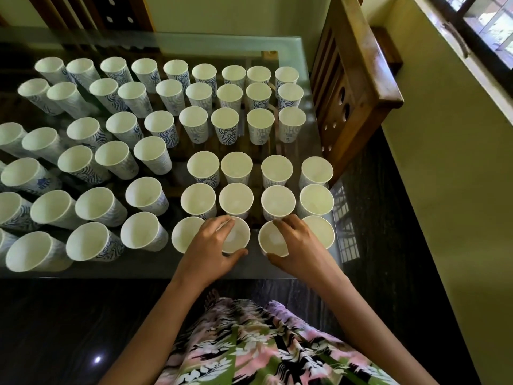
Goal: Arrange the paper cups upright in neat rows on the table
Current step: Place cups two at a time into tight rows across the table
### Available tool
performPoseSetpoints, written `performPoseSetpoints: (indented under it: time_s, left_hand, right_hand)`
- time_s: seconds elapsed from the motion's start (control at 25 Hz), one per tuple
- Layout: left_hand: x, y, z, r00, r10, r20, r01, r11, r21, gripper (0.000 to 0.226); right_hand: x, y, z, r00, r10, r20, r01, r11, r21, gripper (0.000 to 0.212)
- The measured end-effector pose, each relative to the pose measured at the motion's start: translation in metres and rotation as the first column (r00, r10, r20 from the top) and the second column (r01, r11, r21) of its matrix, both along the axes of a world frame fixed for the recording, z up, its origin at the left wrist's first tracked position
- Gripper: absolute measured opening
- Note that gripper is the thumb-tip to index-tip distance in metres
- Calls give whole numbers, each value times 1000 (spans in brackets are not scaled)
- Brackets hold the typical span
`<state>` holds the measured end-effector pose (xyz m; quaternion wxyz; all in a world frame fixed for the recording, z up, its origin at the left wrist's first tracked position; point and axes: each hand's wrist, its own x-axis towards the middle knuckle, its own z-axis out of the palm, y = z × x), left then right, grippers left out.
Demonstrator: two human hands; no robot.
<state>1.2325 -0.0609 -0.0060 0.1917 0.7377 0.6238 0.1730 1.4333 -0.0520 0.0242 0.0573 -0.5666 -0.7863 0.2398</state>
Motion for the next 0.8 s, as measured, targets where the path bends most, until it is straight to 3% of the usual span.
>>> performPoseSetpoints:
  time_s: [0.8]
  left_hand:
    - [8, -5, 6, 997, 37, 67, -35, 999, -27, 65]
  right_hand:
    - [2, 1, 6, 999, 0, -38, 1, 1000, 19, 72]
